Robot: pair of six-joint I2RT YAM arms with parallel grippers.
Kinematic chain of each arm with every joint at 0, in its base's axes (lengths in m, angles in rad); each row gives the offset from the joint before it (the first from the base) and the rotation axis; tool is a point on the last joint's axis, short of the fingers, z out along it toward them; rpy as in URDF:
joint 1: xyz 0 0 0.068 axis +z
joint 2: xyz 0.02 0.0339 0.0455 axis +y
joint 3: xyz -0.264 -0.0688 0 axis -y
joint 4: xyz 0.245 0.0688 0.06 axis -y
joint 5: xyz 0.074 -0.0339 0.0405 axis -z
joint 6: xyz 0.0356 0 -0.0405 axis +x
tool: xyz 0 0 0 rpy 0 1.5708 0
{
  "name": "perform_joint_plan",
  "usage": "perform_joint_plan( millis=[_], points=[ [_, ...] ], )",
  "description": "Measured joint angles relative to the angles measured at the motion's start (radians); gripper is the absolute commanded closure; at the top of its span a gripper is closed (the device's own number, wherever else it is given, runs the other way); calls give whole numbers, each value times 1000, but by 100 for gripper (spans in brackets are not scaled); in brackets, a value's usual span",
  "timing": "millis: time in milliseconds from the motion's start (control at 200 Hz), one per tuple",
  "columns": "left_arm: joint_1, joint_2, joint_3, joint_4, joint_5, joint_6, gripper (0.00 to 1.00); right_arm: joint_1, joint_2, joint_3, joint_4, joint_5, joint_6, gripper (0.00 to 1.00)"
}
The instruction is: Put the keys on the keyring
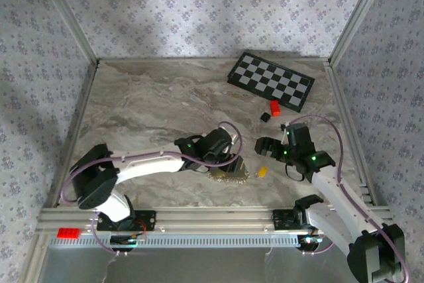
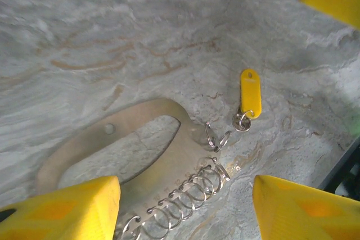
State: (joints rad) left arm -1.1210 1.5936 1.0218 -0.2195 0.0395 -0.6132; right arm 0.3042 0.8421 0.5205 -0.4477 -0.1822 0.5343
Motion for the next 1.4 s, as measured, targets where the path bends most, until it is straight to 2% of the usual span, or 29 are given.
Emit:
perform_joint_plan(
  millis=[425,730,1015,1399],
  points=[
    [-18,143,66,7,51,-25,50,-116,-58,-85,21,-18,-4,0],
    [-18,198,113,6,55,-42,59,-159,-68,-118,64,-46,-4,1],
    [-27,267,178,2,54,-44,61,-212,-68,-119,76,-53,-19,0],
    [-33,287,180,-8,54,-55,67,-250,-65,-123,103,-89,-27,0]
  ],
)
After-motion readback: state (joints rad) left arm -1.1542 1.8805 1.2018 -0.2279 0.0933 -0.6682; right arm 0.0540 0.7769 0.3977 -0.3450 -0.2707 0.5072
